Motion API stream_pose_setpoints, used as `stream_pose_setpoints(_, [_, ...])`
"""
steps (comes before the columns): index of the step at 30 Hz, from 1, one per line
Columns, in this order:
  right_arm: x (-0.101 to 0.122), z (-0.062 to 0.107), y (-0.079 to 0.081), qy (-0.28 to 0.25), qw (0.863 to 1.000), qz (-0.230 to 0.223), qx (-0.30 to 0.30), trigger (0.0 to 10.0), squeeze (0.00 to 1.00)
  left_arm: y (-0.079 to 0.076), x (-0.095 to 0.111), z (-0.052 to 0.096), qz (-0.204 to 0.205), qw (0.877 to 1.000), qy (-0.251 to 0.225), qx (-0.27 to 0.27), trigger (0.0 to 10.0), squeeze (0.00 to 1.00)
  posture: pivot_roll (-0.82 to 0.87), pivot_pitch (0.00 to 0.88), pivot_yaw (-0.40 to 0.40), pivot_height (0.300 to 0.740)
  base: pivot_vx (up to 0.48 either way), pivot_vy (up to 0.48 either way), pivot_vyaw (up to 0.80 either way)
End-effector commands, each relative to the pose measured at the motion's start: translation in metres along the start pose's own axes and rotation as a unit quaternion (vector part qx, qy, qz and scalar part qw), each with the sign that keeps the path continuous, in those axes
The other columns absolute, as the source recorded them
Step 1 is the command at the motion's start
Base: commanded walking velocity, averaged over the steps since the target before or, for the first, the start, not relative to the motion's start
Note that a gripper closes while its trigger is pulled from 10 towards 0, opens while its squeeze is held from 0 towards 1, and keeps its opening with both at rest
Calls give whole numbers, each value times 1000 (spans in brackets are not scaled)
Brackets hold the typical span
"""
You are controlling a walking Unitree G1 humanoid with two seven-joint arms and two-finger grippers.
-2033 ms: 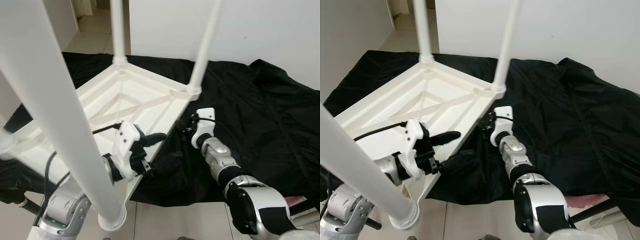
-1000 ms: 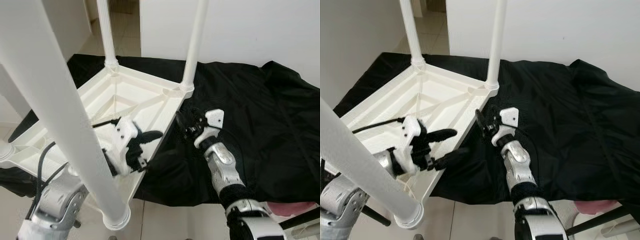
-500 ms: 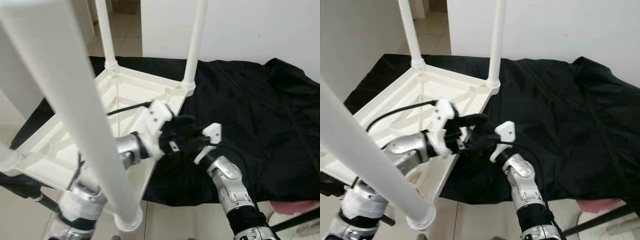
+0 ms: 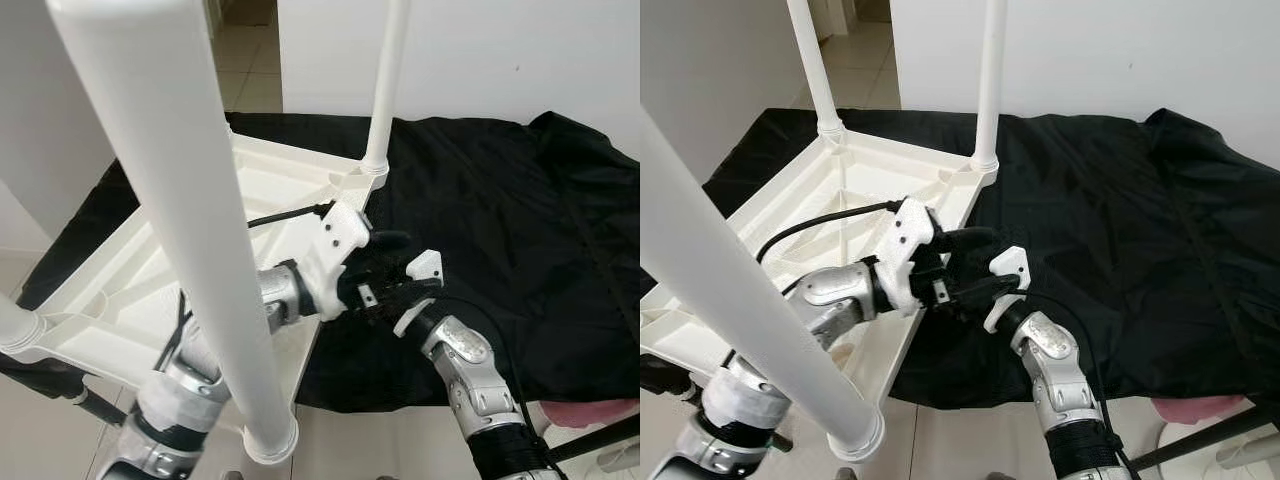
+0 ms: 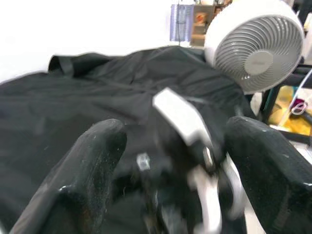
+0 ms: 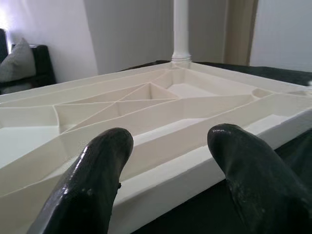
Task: Building children table
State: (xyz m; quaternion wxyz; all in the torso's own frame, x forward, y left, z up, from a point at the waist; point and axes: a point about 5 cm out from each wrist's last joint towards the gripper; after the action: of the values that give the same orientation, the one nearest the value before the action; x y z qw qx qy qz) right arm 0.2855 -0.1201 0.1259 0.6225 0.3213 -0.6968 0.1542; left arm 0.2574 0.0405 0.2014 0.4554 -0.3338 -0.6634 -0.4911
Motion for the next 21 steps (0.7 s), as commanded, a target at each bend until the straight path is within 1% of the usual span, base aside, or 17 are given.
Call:
stream_pose_setpoints(1, [4,2,-5,-14,1000,-7,-24,10000,0,-2,-2,10,-8,1000,3,-25,10000,0,15,17,25,740,0,0,0])
stream_pose_setpoints(3, [8,3,-10,-34,997,-18,-61,10000,0,-3,-2,27,-6,1000,6,-30,10000,0,17,16,23,740,0,0,0])
stream_pose_setpoints(4, [9,3,-11,-39,997,-20,-71,10000,0,-3,-2,32,-3,1000,10,-27,10000,0,17,16,23,740,0,0,0])
stream_pose_setpoints(5, [9,3,-11,-39,997,-20,-71,10000,0,-3,-2,32,-3,1000,10,-27,10000,0,17,16,23,740,0,0,0])
stream_pose_setpoints(9, [9,10,-8,-34,997,-26,-70,10000,0,0,-2,61,-3,999,37,-25,10000,0,12,16,23,740,0,0,0])
stream_pose_setpoints(10, [9,10,-8,-34,997,-26,-70,10000,0,0,-2,61,-3,999,37,-25,10000,0,12,16,23,740,0,0,0])
stream_pose_setpoints(11, [9,11,-8,-31,997,-26,-67,10000,0,0,-3,66,-5,999,44,-26,10000,0,12,16,23,740,0,0,0])
stream_pose_setpoints(12, [8,12,-6,-23,998,-28,-60,10000,0,0,-6,74,-4,998,62,-28,10000,0,11,17,23,740,0,0,0])
stream_pose_setpoints(13, [8,12,-6,-23,998,-28,-60,10000,0,0,-6,74,-4,998,62,-28,10000,0,11,17,23,740,0,0,0])
stream_pose_setpoints(14, [8,13,-5,-16,998,-27,-54,10000,0,1,-8,81,-9,997,77,-27,10000,0,7,18,22,740,0,0,0])
stream_pose_setpoints(15, [8,13,-7,-13,998,-20,-56,10000,0,4,-13,91,-14,994,103,-25,10000,0,9,18,17,740,0,0,0])
stream_pose_setpoints(16, [8,13,-7,-13,998,-20,-56,10000,0,4,-13,91,-14,994,103,-25,10000,0,9,18,17,740,0,0,0])
stream_pose_setpoints(18, [11,10,-11,-15,998,-14,-64,10000,0,6,-19,108,-26,989,141,-27,10000,0,9,18,15,740,0,0,0])
stream_pose_setpoints(19, [11,10,-11,-15,998,-14,-64,10000,0,6,-19,108,-26,989,141,-27,10000,0,9,18,15,740,0,0,0])
stream_pose_setpoints(20, [12,9,-12,-19,998,-14,-66,10000,0,6,-20,114,-31,987,154,-30,10000,0,9,18,15,740,0,0,0])
stream_pose_setpoints(21, [14,7,-12,-21,998,-14,-66,10000,0,4,-22,122,-26,985,167,-34,10000,0,12,20,11,740,0,0,0])
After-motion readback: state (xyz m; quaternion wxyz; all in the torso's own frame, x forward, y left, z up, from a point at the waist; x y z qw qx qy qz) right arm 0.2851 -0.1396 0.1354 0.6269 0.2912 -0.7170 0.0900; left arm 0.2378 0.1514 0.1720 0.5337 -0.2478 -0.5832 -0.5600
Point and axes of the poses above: a point about 5 cm out from each wrist's last joint towards the gripper, its own z axis pointing back from the gripper into the wrist, its own x axis along the axis of the wrist's last joint, y = z × x, and after that the axes turned 13 degrees about -z, right-handed
